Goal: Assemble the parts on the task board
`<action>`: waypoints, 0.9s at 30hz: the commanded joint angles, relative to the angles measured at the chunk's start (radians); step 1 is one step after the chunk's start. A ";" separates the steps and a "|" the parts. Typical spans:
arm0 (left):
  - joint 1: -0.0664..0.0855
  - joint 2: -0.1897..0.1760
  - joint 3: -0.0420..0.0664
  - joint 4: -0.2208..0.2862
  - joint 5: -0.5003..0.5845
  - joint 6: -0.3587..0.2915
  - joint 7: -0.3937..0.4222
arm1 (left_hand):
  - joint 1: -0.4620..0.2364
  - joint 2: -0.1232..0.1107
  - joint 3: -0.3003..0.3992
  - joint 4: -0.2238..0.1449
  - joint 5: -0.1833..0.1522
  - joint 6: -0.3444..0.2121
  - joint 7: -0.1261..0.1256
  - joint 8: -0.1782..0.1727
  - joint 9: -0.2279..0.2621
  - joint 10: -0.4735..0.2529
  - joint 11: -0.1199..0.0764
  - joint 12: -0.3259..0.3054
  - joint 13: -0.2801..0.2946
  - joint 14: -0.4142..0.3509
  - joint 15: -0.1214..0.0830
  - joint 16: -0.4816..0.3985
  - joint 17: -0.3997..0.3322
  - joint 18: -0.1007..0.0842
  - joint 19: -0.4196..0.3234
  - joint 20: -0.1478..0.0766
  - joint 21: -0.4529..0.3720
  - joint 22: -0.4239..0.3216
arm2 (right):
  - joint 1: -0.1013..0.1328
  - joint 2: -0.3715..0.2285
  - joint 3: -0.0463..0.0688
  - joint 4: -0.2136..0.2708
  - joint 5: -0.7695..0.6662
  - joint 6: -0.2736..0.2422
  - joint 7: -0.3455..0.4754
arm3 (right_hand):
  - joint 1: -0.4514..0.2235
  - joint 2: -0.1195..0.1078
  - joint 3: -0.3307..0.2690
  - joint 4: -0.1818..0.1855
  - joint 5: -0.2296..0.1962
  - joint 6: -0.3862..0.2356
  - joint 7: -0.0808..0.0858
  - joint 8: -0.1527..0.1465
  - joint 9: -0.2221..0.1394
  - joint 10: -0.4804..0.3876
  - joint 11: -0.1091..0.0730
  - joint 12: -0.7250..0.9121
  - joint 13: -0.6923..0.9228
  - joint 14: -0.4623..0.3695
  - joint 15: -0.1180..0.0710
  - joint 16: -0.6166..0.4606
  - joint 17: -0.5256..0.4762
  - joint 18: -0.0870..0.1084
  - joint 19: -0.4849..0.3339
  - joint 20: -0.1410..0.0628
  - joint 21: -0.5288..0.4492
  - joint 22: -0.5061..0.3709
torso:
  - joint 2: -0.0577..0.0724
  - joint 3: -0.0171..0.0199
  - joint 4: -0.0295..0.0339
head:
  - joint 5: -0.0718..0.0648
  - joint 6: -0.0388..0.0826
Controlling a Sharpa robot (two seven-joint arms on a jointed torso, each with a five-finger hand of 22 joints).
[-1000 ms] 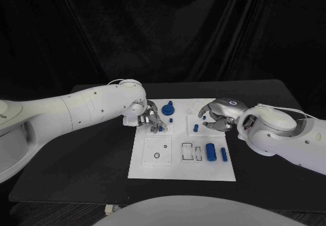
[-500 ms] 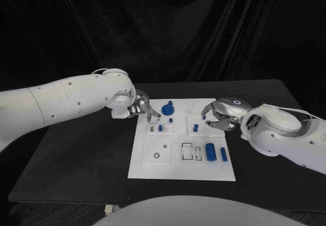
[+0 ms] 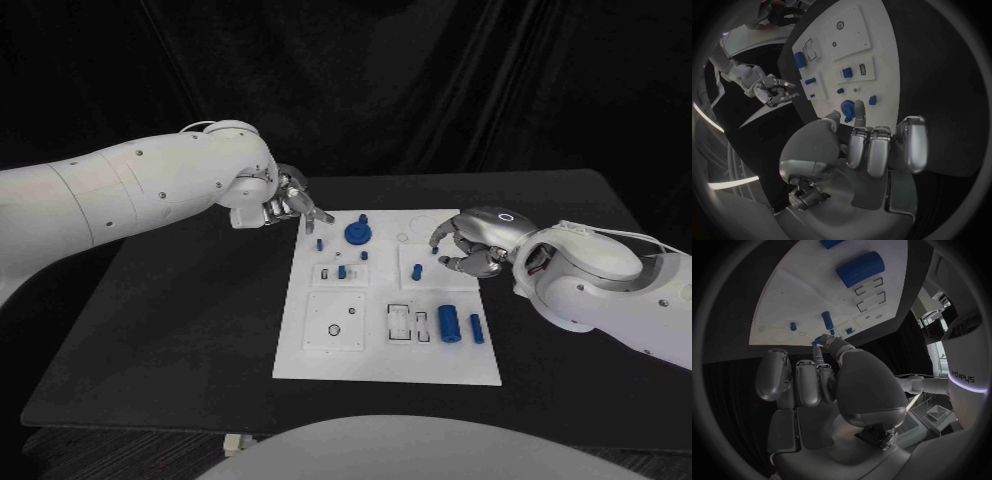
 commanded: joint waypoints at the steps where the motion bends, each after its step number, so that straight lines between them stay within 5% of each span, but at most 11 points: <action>1: -0.018 0.014 0.000 -0.033 0.003 0.017 0.029 | 0.019 -0.002 -0.007 -0.002 -0.004 -0.001 -0.003 -0.009 0.001 0.047 -0.004 0.010 0.211 0.107 -0.007 0.003 0.263 -0.014 0.012 -0.001 0.008 0.200 | -0.002 0.000 0.000 0.000 -0.002 -0.009 0.003 | -0.012 0.001 0.000 0.008 -0.001 0.006 -0.004 -0.005 0.000 -0.006 -0.001 -0.006 0.041 0.034 0.008 -0.002 0.001 0.005 -0.007 0.002 -0.003 0.149 | 0.001 0.0001 -0.0002 | 0.001 0.000; 13: -0.065 0.076 0.000 -0.161 0.003 0.009 0.053 | 0.044 0.000 -0.011 -0.011 -0.001 -0.005 -0.002 -0.014 0.006 0.051 -0.003 0.014 0.215 0.107 -0.006 0.003 0.263 -0.013 0.010 -0.002 0.006 0.200 | -0.002 0.000 0.000 0.003 -0.002 -0.007 0.006 | -0.012 0.001 0.000 0.008 -0.001 0.006 -0.004 -0.005 0.000 -0.006 -0.001 -0.006 0.041 0.034 0.008 -0.002 0.001 0.005 -0.007 0.002 -0.003 0.149 | 0.000 0.0005 0.0000 | 0.000 0.000; 27: -0.083 0.120 0.000 -0.225 0.003 -0.004 0.077 | 0.076 0.005 -0.026 -0.022 0.002 -0.054 0.013 -0.026 0.034 0.032 0.009 0.000 0.202 0.107 0.004 0.003 0.263 -0.008 -0.013 0.005 -0.016 0.191 | -0.002 0.004 0.000 0.001 0.013 -0.006 0.008 | -0.014 0.002 0.000 0.010 0.000 0.007 -0.004 -0.006 0.000 -0.006 -0.002 -0.006 0.040 0.034 0.008 -0.002 0.001 0.005 -0.007 0.002 -0.003 0.149 | 0.000 0.0007 -0.0002 | 0.000 0.000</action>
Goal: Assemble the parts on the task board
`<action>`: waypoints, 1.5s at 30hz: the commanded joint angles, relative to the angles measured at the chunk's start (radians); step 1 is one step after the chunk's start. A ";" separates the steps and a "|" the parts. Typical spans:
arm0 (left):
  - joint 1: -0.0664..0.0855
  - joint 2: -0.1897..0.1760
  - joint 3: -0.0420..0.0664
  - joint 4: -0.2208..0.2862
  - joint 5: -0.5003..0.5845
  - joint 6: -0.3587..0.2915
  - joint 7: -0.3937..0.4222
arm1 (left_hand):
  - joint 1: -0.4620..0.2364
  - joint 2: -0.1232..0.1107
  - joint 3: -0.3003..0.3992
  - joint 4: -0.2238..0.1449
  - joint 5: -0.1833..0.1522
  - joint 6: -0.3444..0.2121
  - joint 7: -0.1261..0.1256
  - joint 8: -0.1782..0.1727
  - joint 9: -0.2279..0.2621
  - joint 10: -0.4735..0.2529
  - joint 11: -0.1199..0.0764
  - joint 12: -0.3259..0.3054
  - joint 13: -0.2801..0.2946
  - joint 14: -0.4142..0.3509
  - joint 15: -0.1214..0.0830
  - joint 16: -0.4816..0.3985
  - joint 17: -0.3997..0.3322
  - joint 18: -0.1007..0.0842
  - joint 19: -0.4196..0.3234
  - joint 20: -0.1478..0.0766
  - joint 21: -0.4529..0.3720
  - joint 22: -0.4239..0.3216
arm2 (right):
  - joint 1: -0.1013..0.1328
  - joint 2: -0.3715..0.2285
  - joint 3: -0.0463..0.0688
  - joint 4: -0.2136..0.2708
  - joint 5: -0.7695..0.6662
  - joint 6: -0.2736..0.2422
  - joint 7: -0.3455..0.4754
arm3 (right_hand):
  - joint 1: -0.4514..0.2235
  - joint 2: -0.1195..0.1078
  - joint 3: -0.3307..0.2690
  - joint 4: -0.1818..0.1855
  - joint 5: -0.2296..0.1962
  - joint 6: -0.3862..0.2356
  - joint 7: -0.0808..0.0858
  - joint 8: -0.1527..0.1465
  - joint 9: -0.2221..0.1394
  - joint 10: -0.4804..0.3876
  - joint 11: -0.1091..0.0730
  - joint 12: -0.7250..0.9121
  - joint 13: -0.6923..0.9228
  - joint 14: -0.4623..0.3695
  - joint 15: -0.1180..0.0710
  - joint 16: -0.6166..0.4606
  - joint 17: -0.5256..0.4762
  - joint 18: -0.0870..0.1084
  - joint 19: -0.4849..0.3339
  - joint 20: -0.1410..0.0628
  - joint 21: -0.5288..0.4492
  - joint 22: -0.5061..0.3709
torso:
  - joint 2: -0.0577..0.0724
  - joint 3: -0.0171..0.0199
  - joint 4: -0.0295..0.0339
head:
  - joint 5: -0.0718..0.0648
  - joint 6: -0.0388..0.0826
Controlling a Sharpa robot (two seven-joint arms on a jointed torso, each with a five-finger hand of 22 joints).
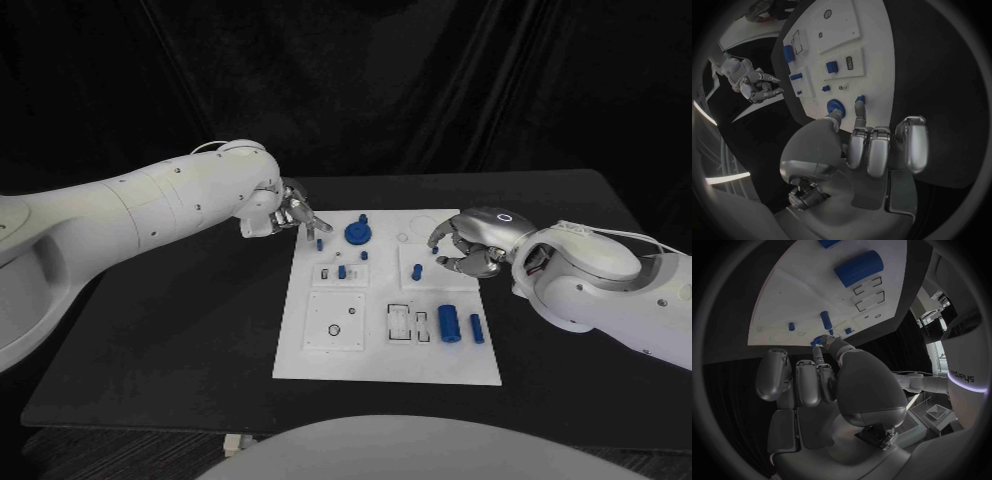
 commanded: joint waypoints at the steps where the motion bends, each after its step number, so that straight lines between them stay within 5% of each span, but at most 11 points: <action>1: -0.005 0.007 0.001 -0.009 0.003 -0.006 0.029 | 0.015 0.003 -0.008 -0.002 0.002 -0.023 0.008 -0.009 0.009 0.030 0.012 -0.008 0.201 0.108 0.007 0.003 0.263 -0.007 -0.013 0.004 -0.008 0.191 | -0.002 0.001 0.001 0.000 0.007 -0.006 0.002 | -0.008 -0.003 0.000 0.005 0.000 0.003 -0.001 -0.006 0.000 -0.006 -0.002 -0.006 0.041 0.034 0.008 -0.002 0.001 0.005 -0.007 0.002 -0.003 0.149 | 0.000 0.0000 0.0001 | 0.000 0.000; 11: -0.017 0.018 0.001 -0.037 0.003 -0.016 0.032 | 0.028 0.009 -0.022 -0.005 0.003 -0.071 0.024 -0.034 0.018 0.021 0.026 -0.014 0.196 0.108 0.018 0.003 0.263 -0.006 -0.021 0.014 -0.014 0.189 | -0.002 0.005 0.001 0.003 0.009 -0.009 0.004 | -0.008 -0.003 0.000 0.005 0.001 0.003 -0.001 -0.006 0.000 -0.006 -0.002 -0.007 0.040 0.034 0.008 -0.003 0.000 0.006 -0.007 0.002 -0.005 0.149 | 0.000 0.0000 0.0000 | 0.002 0.000; 45: -0.039 0.031 0.001 -0.056 -0.105 0.010 0.066 | 0.025 0.016 -0.036 -0.001 0.002 -0.051 0.020 -0.013 0.045 0.025 0.026 -0.010 0.200 0.108 0.021 0.003 0.263 -0.006 -0.019 0.019 -0.013 0.189 | -0.003 0.007 0.001 0.003 0.009 -0.017 0.007 | -0.009 -0.003 0.000 0.006 0.002 0.003 -0.001 -0.007 -0.001 -0.006 -0.002 -0.007 0.040 0.034 0.008 -0.003 -0.001 0.006 -0.007 0.001 -0.005 0.149 | 0.000 0.0000 0.0001 | 0.001 0.000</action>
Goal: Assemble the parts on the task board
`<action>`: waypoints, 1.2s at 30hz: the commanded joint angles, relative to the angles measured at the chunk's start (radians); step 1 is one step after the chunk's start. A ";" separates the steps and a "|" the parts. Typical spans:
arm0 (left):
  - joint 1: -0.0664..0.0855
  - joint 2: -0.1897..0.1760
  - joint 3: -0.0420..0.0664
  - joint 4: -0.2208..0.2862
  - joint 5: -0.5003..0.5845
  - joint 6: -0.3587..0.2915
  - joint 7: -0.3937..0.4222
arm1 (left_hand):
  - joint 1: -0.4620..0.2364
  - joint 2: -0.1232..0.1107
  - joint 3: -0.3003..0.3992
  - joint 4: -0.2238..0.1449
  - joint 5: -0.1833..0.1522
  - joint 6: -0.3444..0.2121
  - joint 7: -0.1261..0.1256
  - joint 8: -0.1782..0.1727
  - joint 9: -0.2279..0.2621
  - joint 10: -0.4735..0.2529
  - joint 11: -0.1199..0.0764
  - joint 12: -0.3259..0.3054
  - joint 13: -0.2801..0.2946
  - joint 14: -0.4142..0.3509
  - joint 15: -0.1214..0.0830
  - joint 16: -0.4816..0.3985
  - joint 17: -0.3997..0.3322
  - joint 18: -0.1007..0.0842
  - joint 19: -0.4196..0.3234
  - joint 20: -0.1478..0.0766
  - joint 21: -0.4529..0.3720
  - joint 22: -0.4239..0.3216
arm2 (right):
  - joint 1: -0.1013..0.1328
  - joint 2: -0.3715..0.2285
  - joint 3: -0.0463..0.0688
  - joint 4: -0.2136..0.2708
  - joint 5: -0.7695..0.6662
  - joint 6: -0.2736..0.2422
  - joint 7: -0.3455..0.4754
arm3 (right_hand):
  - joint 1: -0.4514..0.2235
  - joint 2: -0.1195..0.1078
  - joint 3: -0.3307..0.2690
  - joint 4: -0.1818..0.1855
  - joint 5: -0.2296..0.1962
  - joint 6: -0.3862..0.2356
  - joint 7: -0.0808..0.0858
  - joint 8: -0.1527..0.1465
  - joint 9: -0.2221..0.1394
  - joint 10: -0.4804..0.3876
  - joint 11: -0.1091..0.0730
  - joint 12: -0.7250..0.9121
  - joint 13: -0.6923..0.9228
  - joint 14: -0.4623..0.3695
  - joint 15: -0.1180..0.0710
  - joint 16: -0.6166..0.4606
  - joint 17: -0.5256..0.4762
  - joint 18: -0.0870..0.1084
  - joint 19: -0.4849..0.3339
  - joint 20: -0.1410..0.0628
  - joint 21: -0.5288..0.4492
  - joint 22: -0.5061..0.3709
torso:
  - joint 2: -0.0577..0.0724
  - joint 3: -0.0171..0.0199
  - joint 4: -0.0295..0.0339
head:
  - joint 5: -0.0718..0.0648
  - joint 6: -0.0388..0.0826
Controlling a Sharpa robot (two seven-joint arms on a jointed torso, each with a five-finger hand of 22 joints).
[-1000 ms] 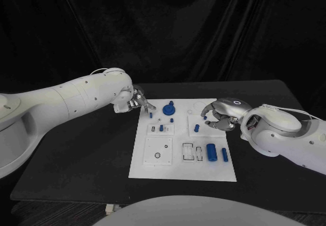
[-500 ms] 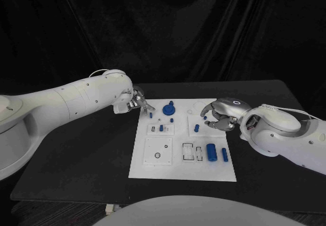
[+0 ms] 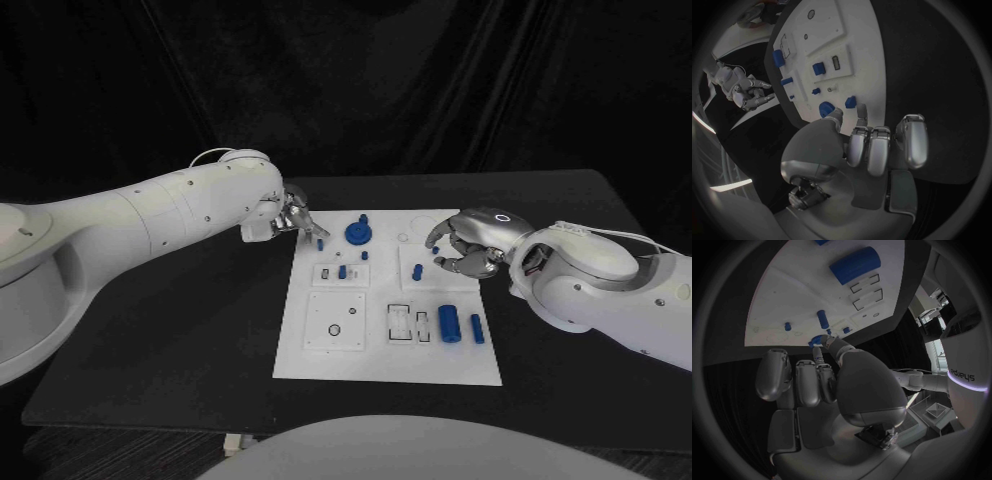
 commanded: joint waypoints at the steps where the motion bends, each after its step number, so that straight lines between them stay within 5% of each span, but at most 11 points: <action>1: -0.005 0.004 0.001 -0.001 -0.011 0.019 0.019 | -0.001 0.006 -0.006 0.001 0.002 0.006 -0.001 0.004 0.002 0.025 0.004 0.001 0.200 0.107 0.006 0.003 0.263 -0.006 0.001 0.005 -0.001 0.189 | -0.003 -0.001 0.001 0.003 -0.002 -0.016 0.001 | -0.009 -0.003 0.000 0.006 0.002 0.003 -0.001 -0.007 -0.001 -0.006 -0.002 -0.007 0.040 0.034 0.008 -0.003 -0.001 0.006 -0.007 0.001 -0.005 0.148 | 0.000 0.0000 0.0003 | -0.001 0.000; 14: -0.012 0.011 0.001 0.000 -0.011 0.025 0.022 | -0.004 0.016 -0.008 0.006 0.010 0.012 -0.004 0.009 0.010 0.021 0.002 -0.002 0.198 0.107 0.006 0.003 0.263 -0.004 -0.004 0.005 -0.005 0.188 | -0.003 -0.001 0.001 0.002 -0.002 -0.015 0.001 | -0.008 -0.002 0.000 0.006 0.004 0.005 -0.001 -0.007 0.000 -0.005 -0.001 -0.006 0.041 0.035 0.008 -0.002 0.001 0.006 -0.007 0.001 -0.005 0.148 | 0.000 0.0000 0.0001 | -0.001 0.000; 20: -0.013 0.014 0.001 0.000 -0.011 0.021 0.028 | 0.012 0.024 -0.007 -0.002 0.060 0.006 -0.006 0.005 0.018 0.018 0.000 -0.004 0.196 0.107 0.004 0.003 0.263 -0.003 -0.007 0.004 -0.008 0.187 | -0.003 -0.001 0.001 0.002 -0.002 -0.015 0.001 | -0.008 -0.002 0.000 0.006 0.004 0.005 -0.001 -0.007 0.000 -0.005 -0.001 -0.006 0.041 0.035 0.008 -0.002 0.001 0.006 -0.007 0.001 -0.005 0.148 | 0.000 0.0001 0.0003 | -0.002 0.000; 36: -0.013 0.012 0.001 0.000 -0.011 0.010 0.042 | 0.050 0.031 0.010 -0.027 0.131 0.005 -0.011 -0.004 0.025 0.017 -0.004 -0.005 0.196 0.107 0.001 0.003 0.263 -0.003 -0.009 0.002 -0.011 0.186 | -0.003 -0.003 0.001 0.002 -0.001 -0.015 -0.001 | -0.007 0.000 0.002 0.007 0.007 0.009 -0.001 -0.006 0.000 -0.005 -0.001 -0.006 0.041 0.035 0.008 -0.002 0.002 0.006 -0.006 0.001 -0.005 0.149 | 0.001 0.0003 -0.0003 | -0.003 0.000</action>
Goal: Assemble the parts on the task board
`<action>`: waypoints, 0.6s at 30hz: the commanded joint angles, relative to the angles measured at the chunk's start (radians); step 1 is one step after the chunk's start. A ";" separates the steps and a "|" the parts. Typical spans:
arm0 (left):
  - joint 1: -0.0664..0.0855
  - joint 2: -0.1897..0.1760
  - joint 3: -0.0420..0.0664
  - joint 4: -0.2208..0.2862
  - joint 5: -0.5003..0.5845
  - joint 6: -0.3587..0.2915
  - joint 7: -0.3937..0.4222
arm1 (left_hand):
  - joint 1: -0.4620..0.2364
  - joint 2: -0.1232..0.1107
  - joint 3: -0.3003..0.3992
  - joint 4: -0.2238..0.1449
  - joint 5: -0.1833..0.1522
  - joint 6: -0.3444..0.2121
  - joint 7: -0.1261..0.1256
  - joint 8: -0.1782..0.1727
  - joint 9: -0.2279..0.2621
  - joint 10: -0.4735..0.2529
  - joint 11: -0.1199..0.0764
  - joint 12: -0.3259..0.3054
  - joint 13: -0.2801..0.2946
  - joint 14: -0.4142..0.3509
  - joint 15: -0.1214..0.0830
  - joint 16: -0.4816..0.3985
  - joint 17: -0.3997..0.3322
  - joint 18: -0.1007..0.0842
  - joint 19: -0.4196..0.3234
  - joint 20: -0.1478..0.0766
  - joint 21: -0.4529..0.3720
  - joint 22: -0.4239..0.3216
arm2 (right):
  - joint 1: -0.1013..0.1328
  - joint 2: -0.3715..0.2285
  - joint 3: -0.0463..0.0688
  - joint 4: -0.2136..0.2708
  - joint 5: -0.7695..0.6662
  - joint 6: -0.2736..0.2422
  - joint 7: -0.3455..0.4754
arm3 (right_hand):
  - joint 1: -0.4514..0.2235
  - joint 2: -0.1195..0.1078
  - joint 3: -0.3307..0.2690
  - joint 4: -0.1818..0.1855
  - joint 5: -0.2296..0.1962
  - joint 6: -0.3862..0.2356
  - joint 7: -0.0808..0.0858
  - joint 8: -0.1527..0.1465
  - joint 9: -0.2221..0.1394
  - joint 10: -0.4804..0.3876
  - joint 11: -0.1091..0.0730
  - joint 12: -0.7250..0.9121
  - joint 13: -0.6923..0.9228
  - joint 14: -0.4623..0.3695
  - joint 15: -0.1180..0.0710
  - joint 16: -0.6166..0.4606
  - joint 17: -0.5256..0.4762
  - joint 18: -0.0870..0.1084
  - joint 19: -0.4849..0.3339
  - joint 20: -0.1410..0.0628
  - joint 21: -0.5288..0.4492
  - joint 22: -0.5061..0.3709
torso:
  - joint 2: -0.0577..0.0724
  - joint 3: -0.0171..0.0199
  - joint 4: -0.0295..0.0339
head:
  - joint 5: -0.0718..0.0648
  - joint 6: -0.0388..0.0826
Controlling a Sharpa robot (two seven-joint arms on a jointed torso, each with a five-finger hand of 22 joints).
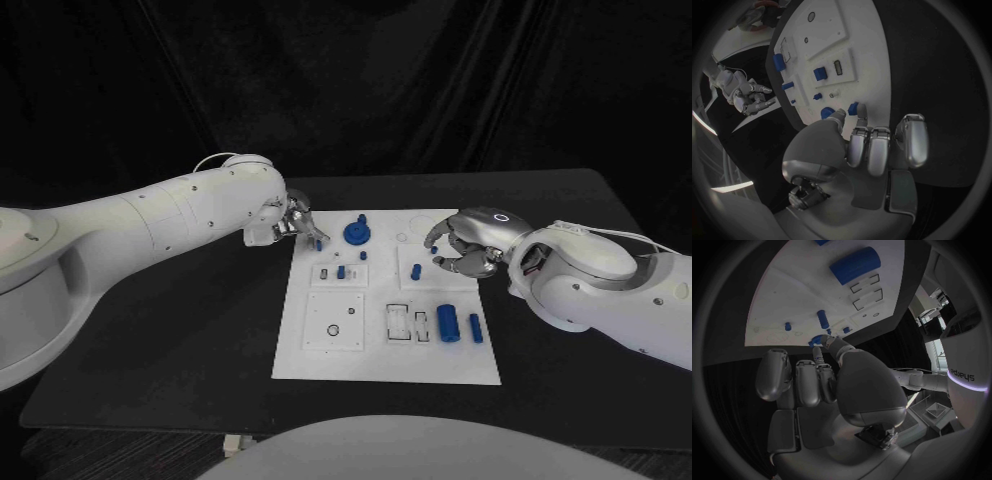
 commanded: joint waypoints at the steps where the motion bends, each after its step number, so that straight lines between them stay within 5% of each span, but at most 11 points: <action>1: -0.002 0.001 0.001 0.001 -0.001 -0.001 0.023 | 0.016 0.000 0.003 -0.008 0.014 0.002 -0.008 -0.006 0.002 0.017 -0.004 -0.005 0.196 0.107 0.000 0.003 0.263 -0.003 -0.006 -0.002 -0.003 0.186 | -0.002 -0.001 0.001 0.000 -0.002 -0.011 -0.002 | -0.007 0.000 0.002 0.007 0.007 0.009 -0.001 -0.006 0.000 -0.005 -0.001 -0.006 0.041 0.035 0.008 -0.002 0.002 0.006 -0.006 0.001 -0.005 0.149 | 0.000 0.0002 -0.0004 | 0.003 0.000; 15: -0.003 0.006 0.001 0.002 -0.001 0.005 0.029 | 0.061 0.001 0.050 -0.050 0.054 0.012 -0.018 -0.009 0.010 0.020 -0.012 -0.004 0.198 0.107 -0.006 0.003 0.263 -0.003 -0.005 -0.008 -0.003 0.186 | -0.003 0.003 0.001 -0.004 0.010 -0.009 -0.003 | -0.013 0.017 0.007 0.020 0.022 0.017 0.001 -0.006 0.000 -0.004 0.002 -0.005 0.042 0.036 0.010 0.000 0.004 0.005 -0.005 0.003 -0.006 0.149 | 0.000 -0.0001 0.0005 | 0.006 0.000; 18: -0.003 0.005 0.001 0.002 -0.001 0.006 0.029 | 0.076 -0.005 0.077 -0.070 0.085 0.018 -0.022 -0.010 0.013 0.020 -0.016 -0.004 0.198 0.107 -0.009 0.003 0.263 -0.003 -0.005 -0.011 -0.002 0.186 | -0.003 0.004 0.001 -0.005 0.011 -0.009 -0.004 | -0.016 0.022 0.009 0.024 0.028 0.018 0.002 -0.007 0.000 -0.003 0.002 -0.005 0.043 0.037 0.010 0.001 0.004 0.005 -0.005 0.003 -0.007 0.149 | 0.000 -0.0001 -0.0001 | 0.007 0.000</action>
